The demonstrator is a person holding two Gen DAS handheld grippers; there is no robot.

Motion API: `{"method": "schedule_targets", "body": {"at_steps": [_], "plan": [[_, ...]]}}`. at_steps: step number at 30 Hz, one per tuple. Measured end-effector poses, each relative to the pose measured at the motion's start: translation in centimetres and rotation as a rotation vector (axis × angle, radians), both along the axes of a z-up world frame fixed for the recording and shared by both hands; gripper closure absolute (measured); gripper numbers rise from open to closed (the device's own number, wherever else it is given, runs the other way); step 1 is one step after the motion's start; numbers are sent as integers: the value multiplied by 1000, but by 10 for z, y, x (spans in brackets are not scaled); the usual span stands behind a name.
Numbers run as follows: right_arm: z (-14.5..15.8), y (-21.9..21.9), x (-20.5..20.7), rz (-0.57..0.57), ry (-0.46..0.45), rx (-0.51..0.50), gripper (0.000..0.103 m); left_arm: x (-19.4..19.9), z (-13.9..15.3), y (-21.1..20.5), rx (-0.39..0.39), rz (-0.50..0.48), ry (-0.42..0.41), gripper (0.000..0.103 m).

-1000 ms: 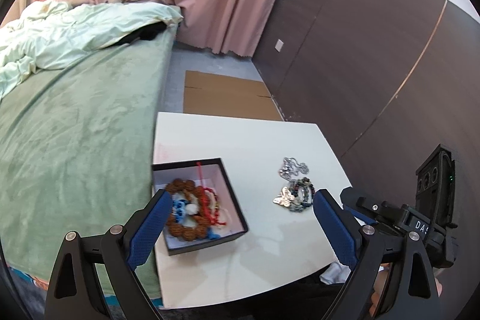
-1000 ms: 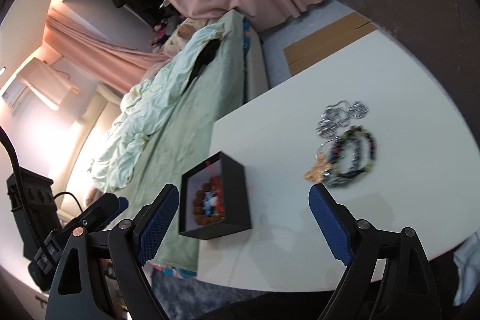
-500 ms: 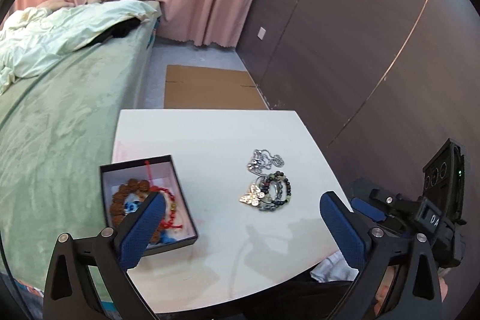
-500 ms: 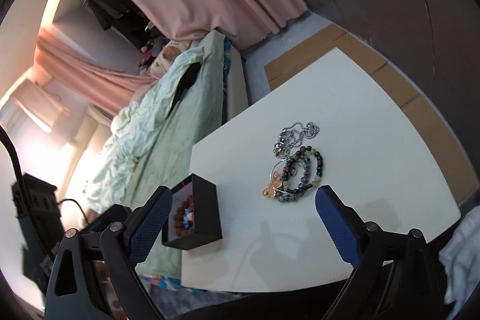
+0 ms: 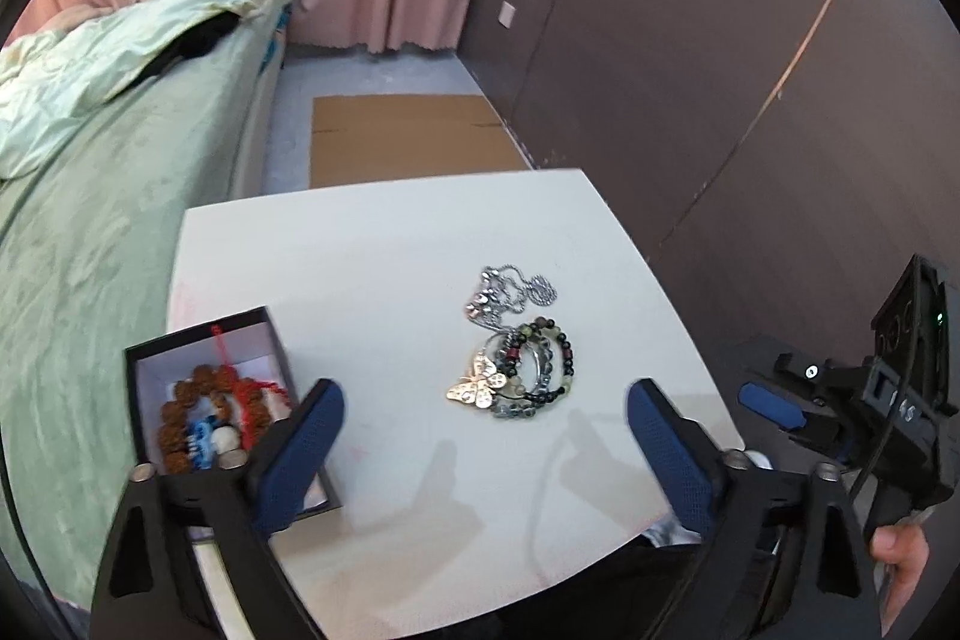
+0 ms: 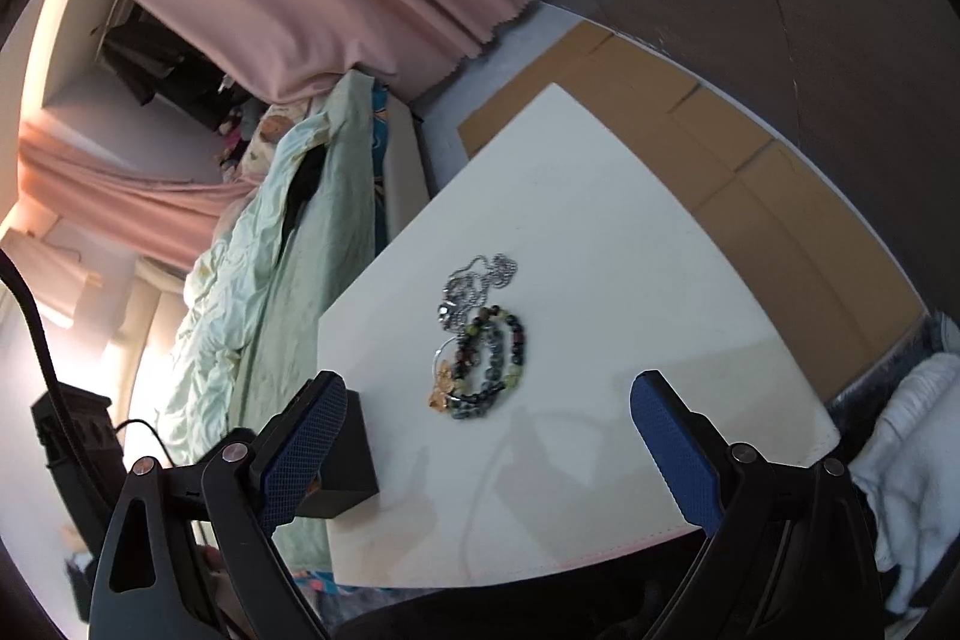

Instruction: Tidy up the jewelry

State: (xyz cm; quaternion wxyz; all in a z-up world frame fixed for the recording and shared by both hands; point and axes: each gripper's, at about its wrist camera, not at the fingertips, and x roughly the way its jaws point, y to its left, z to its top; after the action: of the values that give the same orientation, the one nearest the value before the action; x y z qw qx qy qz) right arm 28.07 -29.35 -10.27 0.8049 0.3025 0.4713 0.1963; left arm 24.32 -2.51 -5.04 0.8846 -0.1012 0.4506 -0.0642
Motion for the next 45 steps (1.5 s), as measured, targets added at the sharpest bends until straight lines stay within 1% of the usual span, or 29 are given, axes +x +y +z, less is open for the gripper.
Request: {"method": "schedule_targets", "body": {"at_steps": [1, 4, 8, 10, 11, 13, 17, 19, 20, 21, 22, 26, 29, 31, 32, 34, 36, 39, 41, 43, 44, 45], "plan": [[-1, -3, 1, -4, 0, -1, 6, 6, -5, -5, 11, -13, 18, 23], [0, -7, 4, -9, -12, -13, 7, 17, -17, -12, 7, -30, 54, 37], [-1, -8, 10, -1, -13, -9, 12, 32, -33, -19, 1, -39, 87, 45], [-4, -7, 13, 4, -4, -8, 16, 40, -41, -22, 7, -39, 102, 52], [-5, -7, 14, 4, -1, -9, 16, 44, -45, -21, 8, -37, 111, 55], [-6, -7, 17, 2, 4, -10, 16, 51, -51, -22, 10, -32, 132, 64], [-9, -4, 25, 4, 9, -22, 17, 65, -64, -22, 24, -21, 157, 70], [-12, 0, 30, 6, 23, -32, 17, 72, -72, -24, 32, -24, 173, 78], [-13, 2, 32, 10, 28, -30, 18, 74, -75, -24, 37, -25, 179, 80], [-15, 5, 34, 15, 37, -25, 22, 77, -78, -25, 41, -27, 185, 82], [-17, 7, 37, 17, 48, -18, 25, 78, -80, -25, 43, -28, 186, 84], [-19, 10, 41, 15, 57, -7, 25, 83, -89, -26, 44, -31, 200, 84], [-18, 10, 42, 16, 53, -5, 25, 86, -93, -28, 65, -38, 207, 84], [-19, 12, 42, 15, 55, -6, 25, 87, -95, -28, 71, -40, 209, 98], [-20, 13, 42, 16, 58, -10, 25, 88, -96, -29, 73, -42, 208, 98], [-20, 15, 41, 20, 62, -15, 25, 86, -94, -33, 88, -62, 193, 101], [-21, 19, 41, 31, 62, -26, 25, 80, -85, -37, 96, -90, 161, 102], [-22, 25, 40, 45, 62, -41, 25, 71, -68, -35, 71, -96, 124, 102], [-26, 29, 41, 59, 72, -39, 30, 66, -58, -31, 49, -91, 107, 102], [-32, 34, 43, 74, 91, -33, 43, 63, -49, -28, 27, -87, 91, 102], [-36, 36, 45, 80, 103, -38, 46, 60, -43, -26, 15, -87, 81, 102], [-39, 38, 46, 83, 112, -47, 52, 57, -39, -24, 9, -88, 70, 102]]}}
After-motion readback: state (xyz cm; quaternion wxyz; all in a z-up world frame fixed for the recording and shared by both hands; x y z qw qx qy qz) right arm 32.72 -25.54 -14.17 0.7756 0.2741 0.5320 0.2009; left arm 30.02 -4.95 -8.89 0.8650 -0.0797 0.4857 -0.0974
